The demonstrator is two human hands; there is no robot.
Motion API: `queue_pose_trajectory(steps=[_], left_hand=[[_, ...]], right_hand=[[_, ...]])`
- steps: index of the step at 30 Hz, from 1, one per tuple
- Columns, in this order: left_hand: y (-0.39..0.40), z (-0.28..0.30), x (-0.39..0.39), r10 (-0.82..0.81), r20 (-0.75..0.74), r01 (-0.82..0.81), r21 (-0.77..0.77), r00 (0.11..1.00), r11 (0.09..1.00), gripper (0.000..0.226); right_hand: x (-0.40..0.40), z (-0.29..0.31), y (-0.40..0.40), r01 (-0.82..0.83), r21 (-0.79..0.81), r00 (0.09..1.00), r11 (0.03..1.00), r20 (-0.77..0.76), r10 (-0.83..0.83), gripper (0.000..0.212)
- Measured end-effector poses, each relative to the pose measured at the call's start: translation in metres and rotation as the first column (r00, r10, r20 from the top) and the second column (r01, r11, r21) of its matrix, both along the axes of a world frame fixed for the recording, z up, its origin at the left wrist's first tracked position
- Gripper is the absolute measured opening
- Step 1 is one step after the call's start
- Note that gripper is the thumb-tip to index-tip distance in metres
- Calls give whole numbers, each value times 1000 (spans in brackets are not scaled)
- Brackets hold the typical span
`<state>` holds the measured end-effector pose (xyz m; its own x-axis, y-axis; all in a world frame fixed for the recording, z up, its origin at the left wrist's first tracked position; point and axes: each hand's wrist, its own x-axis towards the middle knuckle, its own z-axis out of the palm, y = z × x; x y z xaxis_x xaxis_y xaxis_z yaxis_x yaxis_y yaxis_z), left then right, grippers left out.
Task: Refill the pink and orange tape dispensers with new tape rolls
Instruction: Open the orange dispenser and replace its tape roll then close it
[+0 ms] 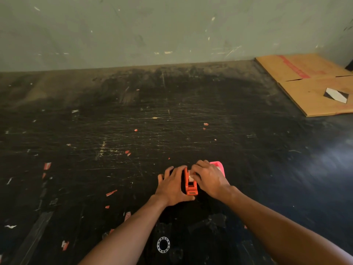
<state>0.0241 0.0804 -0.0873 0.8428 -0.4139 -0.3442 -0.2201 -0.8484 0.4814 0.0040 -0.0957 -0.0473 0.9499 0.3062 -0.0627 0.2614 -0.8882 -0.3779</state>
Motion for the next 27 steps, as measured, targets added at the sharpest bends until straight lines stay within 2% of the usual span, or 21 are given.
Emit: queue_pose_trajectory(steps=[5, 12, 17, 27], left_hand=[[-2, 3, 0, -3, 28, 3, 17, 1000, 1000, 110], [-4, 7, 2, 10, 27, -11, 29, 1000, 1000, 109], [-6, 8, 2, 18, 42, -20, 58, 999, 998, 111], [-9, 7, 1, 20, 70, -26, 87, 997, 996, 111]], right_hand=[[-19, -8, 3, 4, 15, 999, 1000, 48, -4, 21], [-56, -19, 2, 29, 143, 995, 989, 95, -43, 13], [-74, -23, 0, 12, 154, 996, 988, 83, -25, 16], [-78, -30, 7, 99, 125, 995, 987, 17, -102, 24]])
